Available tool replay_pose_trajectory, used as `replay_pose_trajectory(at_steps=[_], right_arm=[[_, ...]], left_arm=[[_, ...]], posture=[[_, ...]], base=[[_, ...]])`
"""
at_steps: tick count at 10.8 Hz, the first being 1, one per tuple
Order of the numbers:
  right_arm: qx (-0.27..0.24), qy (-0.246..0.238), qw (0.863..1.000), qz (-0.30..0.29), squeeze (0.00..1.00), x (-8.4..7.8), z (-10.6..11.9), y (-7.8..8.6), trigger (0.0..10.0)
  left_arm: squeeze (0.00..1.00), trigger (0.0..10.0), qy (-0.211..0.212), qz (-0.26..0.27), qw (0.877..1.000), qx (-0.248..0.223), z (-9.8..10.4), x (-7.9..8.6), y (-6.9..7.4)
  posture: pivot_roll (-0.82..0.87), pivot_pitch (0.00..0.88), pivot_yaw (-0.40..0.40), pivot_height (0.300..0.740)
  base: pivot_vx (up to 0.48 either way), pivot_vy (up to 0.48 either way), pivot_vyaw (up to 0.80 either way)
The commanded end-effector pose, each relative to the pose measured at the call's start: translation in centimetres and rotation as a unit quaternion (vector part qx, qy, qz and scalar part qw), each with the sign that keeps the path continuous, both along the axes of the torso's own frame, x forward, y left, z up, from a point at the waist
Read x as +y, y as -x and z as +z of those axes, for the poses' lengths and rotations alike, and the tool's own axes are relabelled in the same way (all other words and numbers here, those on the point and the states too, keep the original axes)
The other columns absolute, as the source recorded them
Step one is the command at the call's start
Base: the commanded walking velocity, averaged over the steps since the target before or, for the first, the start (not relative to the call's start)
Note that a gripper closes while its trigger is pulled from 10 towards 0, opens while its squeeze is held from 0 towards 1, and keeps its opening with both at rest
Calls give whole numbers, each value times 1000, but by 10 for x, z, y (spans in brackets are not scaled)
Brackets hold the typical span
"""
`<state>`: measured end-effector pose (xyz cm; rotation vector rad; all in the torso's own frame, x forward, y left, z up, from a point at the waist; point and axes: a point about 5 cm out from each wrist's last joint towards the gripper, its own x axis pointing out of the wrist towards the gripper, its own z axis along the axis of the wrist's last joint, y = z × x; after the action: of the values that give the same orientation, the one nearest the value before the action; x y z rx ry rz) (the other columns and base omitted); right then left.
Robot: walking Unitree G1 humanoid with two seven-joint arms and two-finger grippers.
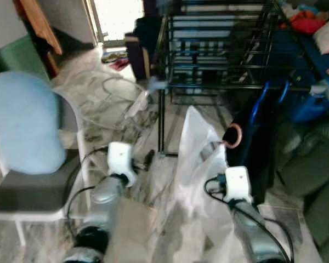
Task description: Hang hanger
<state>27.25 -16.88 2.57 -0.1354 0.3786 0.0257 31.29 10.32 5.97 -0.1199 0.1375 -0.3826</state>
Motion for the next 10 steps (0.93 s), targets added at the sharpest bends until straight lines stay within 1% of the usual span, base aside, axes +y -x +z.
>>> replay_pose_trajectory(at_steps=[1,3,4,5,7,9,10], right_arm=[[-30,-11,999,10,0,9,14,-10,10000],[-30,-12,999,10,0,8,14,-9,10000],[-31,4,999,22,0,9,14,-6,10000],[-33,9,999,28,0,10,14,-4,10000],[-32,21,997,64,0,23,14,-2,10000],[-32,12,994,106,0,42,18,-4,10000],[-32,7,993,118,0,49,20,-5,10000]], left_arm=[[0,10000,-10,15,1000,-7,4,12,-4],[0,10000,-11,20,1000,-4,2,14,-3],[0,10000,-7,27,1000,-5,2,14,-3],[0,10000,-14,32,999,-7,2,16,-2],[0,10000,-28,35,999,3,-4,23,1],[0,10000,-31,37,999,4,-4,25,0],[0,10000,-33,38,999,5,-4,25,0]], posture=[[-190,0,38,740],[-193,0,34,740],[-197,0,31,740],[-196,0,31,740],[-191,0,33,740],[-183,0,34,740],[-182,0,35,740]], base=[[446,0,0],[442,0,0],[0,0,0],[0,0,0],[0,0,0],[0,0,0],[0,0,0]])
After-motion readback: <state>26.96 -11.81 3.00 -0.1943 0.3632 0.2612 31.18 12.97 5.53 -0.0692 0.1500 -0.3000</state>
